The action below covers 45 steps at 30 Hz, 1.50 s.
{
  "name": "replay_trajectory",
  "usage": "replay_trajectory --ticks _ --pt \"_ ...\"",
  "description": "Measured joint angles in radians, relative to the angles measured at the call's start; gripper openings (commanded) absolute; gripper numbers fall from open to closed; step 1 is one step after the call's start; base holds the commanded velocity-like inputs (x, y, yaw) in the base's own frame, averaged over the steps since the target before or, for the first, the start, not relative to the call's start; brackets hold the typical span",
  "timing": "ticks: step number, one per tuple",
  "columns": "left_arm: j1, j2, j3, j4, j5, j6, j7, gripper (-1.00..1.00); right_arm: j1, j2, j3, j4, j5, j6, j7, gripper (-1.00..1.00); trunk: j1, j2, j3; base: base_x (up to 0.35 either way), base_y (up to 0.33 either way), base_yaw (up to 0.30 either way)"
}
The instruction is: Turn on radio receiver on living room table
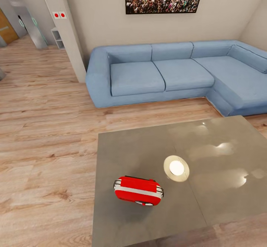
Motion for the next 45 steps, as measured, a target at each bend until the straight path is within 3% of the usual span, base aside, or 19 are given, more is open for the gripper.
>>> replay_trajectory --ticks 7,11,15,18,21,22,23,24,26,28,29,30,33,36,40,45 --pt "0.000 -0.004 0.003 -0.001 0.002 0.000 0.000 1.00 0.000 0.000 0.002 0.000 0.003 -0.003 0.000 1.00 0.000 0.000 0.000 0.000 0.000 0.000" --pt "0.000 -0.020 0.007 -0.042 0.005 -0.014 -0.007 1.00 0.000 0.000 0.004 -0.007 0.022 -0.001 0.003 1.00 0.000 0.000 0.000 0.000 0.000 0.000" --pt "0.000 -0.027 0.009 -0.158 0.007 -0.012 -0.047 1.00 0.000 -0.002 0.004 -0.141 0.051 0.015 0.008 1.00 0.000 0.000 0.000 0.000 0.000 0.000" --pt "0.000 -0.027 0.009 -0.271 0.011 0.007 -0.060 1.00 0.000 -0.003 0.004 -0.276 0.072 0.071 0.009 1.00 0.000 0.000 0.000 0.000 0.000 0.000" --pt "0.000 -0.025 0.010 -0.419 0.020 0.069 -0.066 1.00 0.000 -0.004 0.001 -0.443 0.089 0.185 0.008 1.00 0.000 0.000 0.000 0.000 0.000 0.000" --pt "-0.001 -0.023 0.010 -0.502 0.026 0.118 -0.068 1.00 -0.001 -0.005 -0.001 -0.529 0.093 0.251 0.008 1.00 0.000 0.000 0.000 0.000 0.000 0.000" --pt "0.000 -0.016 0.009 -0.629 0.040 0.239 -0.072 1.00 0.000 -0.007 -0.005 -0.660 0.097 0.366 0.009 1.00 0.000 0.000 0.000 0.000 0.000 0.000" --pt "-0.001 -0.012 0.008 -0.809 0.049 0.306 -0.074 1.00 -0.001 -0.011 -0.006 -0.785 0.099 0.414 0.009 1.00 0.000 0.000 0.000 0.000 0.000 0.000" --pt "0.000 -0.002 0.007 -0.966 0.062 0.400 -0.079 1.00 0.000 -0.021 -0.008 -0.886 0.101 0.465 0.009 1.00 0.000 0.000 0.000 0.000 0.000 0.000" --pt "0.000 0.004 0.006 -1.066 0.071 0.460 -0.085 1.00 0.000 -0.030 -0.009 -0.950 0.101 0.490 0.009 1.00 0.000 0.000 0.000 0.000 0.000 0.000" --pt "0.000 0.007 0.006 -1.144 0.082 0.514 -0.095 1.00 0.000 -0.038 -0.009 -1.005 0.104 0.509 0.009 1.00 0.000 0.000 0.000 0.000 0.000 0.000" --pt "0.000 0.010 0.005 -1.277 0.107 0.612 -0.136 1.00 -0.001 -0.047 -0.009 -1.121 0.110 0.543 0.009 1.00 0.000 0.000 0.000 0.000 0.000 0.000" --pt "0.000 0.007 0.005 -1.363 0.116 0.647 -0.183 1.00 -0.009 -0.053 -0.009 -1.220 0.128 0.578 0.010 1.00 0.000 0.000 0.000 0.000 0.000 0.000" --pt "0.000 0.001 0.005 -1.420 0.121 0.662 -0.223 1.00 -0.036 -0.056 -0.009 -1.310 0.176 0.636 0.014 1.00 0.000 0.000 0.000 0.000 0.000 0.000" --pt "-0.002 -0.004 0.005 -1.444 0.123 0.669 -0.240 1.00 -0.090 -0.057 -0.006 -1.365 0.237 0.688 0.021 1.00 0.000 0.000 0.000 0.000 0.000 0.000" --pt "-0.004 -0.007 0.003 -1.444 0.116 0.667 -0.242 1.00 -0.114 -0.057 -0.002 -1.405 0.261 0.701 0.052 1.00 0.000 0.000 0.000 0.000 0.000 0.000"
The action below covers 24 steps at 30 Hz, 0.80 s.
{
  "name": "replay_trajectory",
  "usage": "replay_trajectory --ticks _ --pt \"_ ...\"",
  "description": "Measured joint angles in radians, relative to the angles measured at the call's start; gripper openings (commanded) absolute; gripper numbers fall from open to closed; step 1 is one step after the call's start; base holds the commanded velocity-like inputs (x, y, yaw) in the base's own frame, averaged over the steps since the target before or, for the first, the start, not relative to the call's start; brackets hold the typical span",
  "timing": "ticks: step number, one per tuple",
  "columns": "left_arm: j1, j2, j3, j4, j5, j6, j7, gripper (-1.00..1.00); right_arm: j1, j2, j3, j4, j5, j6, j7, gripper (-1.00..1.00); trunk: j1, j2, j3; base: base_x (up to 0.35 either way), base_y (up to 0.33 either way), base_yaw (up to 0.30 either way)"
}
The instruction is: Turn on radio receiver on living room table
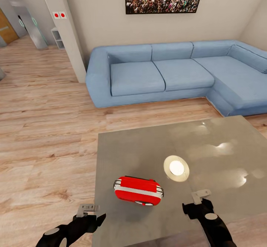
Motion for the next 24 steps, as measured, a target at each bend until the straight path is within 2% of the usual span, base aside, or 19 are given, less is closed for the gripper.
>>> replay_trajectory --ticks 5,6,7,8,10,12,14,15,19,24 --pt "0.000 0.007 -0.002 0.013 -0.015 0.000 0.002 1.00 -0.002 0.001 0.004 -0.017 0.000 0.001 0.020 1.00 0.000 0.000 0.000 0.000 0.000 0.000" --pt "0.000 0.010 -0.003 0.044 -0.026 -0.002 0.002 1.00 -0.003 0.001 0.005 -0.019 -0.001 0.001 0.038 1.00 0.000 0.000 0.000 0.000 0.000 0.000" --pt "-0.001 0.011 -0.003 0.073 -0.054 -0.003 0.002 1.00 -0.003 0.002 0.006 -0.020 -0.001 0.001 0.063 1.00 0.000 0.000 0.000 0.000 0.000 0.000" --pt "-0.001 0.011 -0.003 0.087 -0.078 -0.003 0.001 1.00 -0.003 0.003 0.009 -0.021 -0.001 0.001 0.077 1.00 0.000 0.000 0.000 0.000 0.000 0.000" --pt "-0.001 0.011 -0.003 0.098 -0.105 -0.003 0.000 1.00 -0.003 0.003 0.020 -0.022 0.000 0.001 0.087 1.00 0.000 0.000 0.000 0.000 0.000 0.000" --pt "-0.002 0.011 -0.003 0.110 -0.140 -0.004 -0.002 1.00 -0.003 0.005 0.047 -0.023 0.000 0.002 0.095 1.00 0.000 0.000 0.000 0.000 0.000 0.000" --pt "-0.002 0.011 -0.003 0.116 -0.157 -0.005 -0.003 1.00 -0.003 0.006 0.070 -0.023 0.005 0.002 0.099 1.00 0.000 0.000 0.000 0.000 0.000 0.000" --pt "-0.002 0.011 -0.004 0.122 -0.172 -0.005 -0.004 1.00 -0.003 0.008 0.101 -0.024 0.019 0.003 0.101 1.00 0.000 0.000 0.000 0.000 0.000 0.000" --pt "-0.002 0.012 -0.004 0.131 -0.190 -0.005 -0.005 1.00 -0.003 0.019 0.129 -0.025 0.058 0.003 0.103 1.00 0.000 0.000 0.000 0.000 0.000 0.000" --pt "-0.002 0.012 -0.004 0.170 -0.249 -0.013 -0.005 1.00 -0.012 0.080 0.148 -0.024 0.132 0.005 0.107 1.00 0.000 0.000 0.000 0.000 0.000 0.000"
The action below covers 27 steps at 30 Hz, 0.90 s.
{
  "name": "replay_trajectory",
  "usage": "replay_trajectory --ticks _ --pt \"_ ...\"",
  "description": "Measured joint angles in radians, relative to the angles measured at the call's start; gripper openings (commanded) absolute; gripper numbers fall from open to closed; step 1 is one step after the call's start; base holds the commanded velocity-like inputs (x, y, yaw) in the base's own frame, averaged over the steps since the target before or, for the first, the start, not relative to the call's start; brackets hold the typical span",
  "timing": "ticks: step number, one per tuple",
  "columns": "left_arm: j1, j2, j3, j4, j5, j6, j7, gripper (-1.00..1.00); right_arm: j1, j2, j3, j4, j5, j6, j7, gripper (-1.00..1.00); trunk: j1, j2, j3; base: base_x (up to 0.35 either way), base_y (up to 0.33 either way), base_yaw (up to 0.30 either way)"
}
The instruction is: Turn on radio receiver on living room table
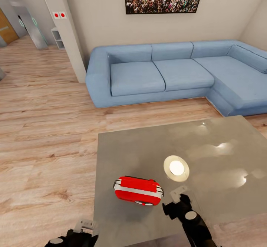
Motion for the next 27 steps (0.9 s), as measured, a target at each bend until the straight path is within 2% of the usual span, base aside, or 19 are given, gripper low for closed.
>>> replay_trajectory --ticks 3,6,24,25,27 --pt "0.000 -0.003 0.000 0.011 -0.033 -0.011 0.000 1.00 -0.002 0.035 0.028 0.000 0.053 0.010 0.002 1.00 0.000 0.000 0.000 0.000 0.000 0.000" --pt "0.000 -0.006 0.000 0.013 -0.041 -0.015 0.000 1.00 -0.003 0.046 0.042 0.000 0.072 0.022 0.003 1.00 0.000 0.000 0.000 0.000 0.000 0.000" --pt "0.000 -0.007 0.000 0.015 -0.045 -0.021 0.000 1.00 -0.003 0.049 0.052 -0.010 0.088 0.038 0.022 1.00 0.000 0.000 0.000 0.000 0.000 0.000" --pt "0.000 -0.007 0.000 0.015 -0.045 -0.021 0.000 1.00 -0.006 0.048 0.052 -0.012 0.092 0.038 0.022 1.00 0.000 0.000 0.000 0.000 0.000 0.000" --pt "0.000 -0.007 0.000 0.016 -0.045 -0.021 0.000 1.00 -0.043 0.048 0.052 -0.016 0.128 0.042 0.025 1.00 0.000 0.000 0.000 0.000 0.000 0.000"
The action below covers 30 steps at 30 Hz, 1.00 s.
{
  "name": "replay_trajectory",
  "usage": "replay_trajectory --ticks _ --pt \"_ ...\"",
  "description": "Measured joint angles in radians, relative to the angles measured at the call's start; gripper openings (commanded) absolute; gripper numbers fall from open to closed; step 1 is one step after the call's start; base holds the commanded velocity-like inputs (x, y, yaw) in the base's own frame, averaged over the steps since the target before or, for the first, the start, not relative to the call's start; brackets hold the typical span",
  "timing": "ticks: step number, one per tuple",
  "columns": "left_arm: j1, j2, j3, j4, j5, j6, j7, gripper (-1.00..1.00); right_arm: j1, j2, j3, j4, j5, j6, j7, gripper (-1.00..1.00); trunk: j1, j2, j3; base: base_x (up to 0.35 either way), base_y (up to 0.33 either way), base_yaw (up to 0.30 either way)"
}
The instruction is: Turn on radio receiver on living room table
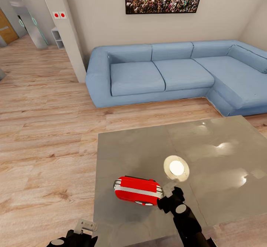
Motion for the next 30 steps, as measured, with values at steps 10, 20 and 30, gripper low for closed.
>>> replay_trajectory --ticks 10,20,30 --pt "0.000 0.001 0.000 0.002 0.001 -0.001 0.000 1.00 -0.119 -0.003 0.000 -0.010 0.027 0.080 0.082 1.00 0.000 0.000 0.000 0.000 0.000 0.000" --pt "0.000 0.003 -0.001 0.005 0.001 -0.001 0.000 1.00 -0.157 0.000 0.001 -0.027 0.054 0.129 0.159 1.00 0.000 0.000 0.000 0.000 0.000 0.000" --pt "0.000 0.005 -0.001 0.015 0.000 -0.002 0.001 1.00 -0.162 0.003 0.000 -0.075 0.168 0.143 0.392 1.00 0.000 0.000 0.000 0.000 0.000 0.000"
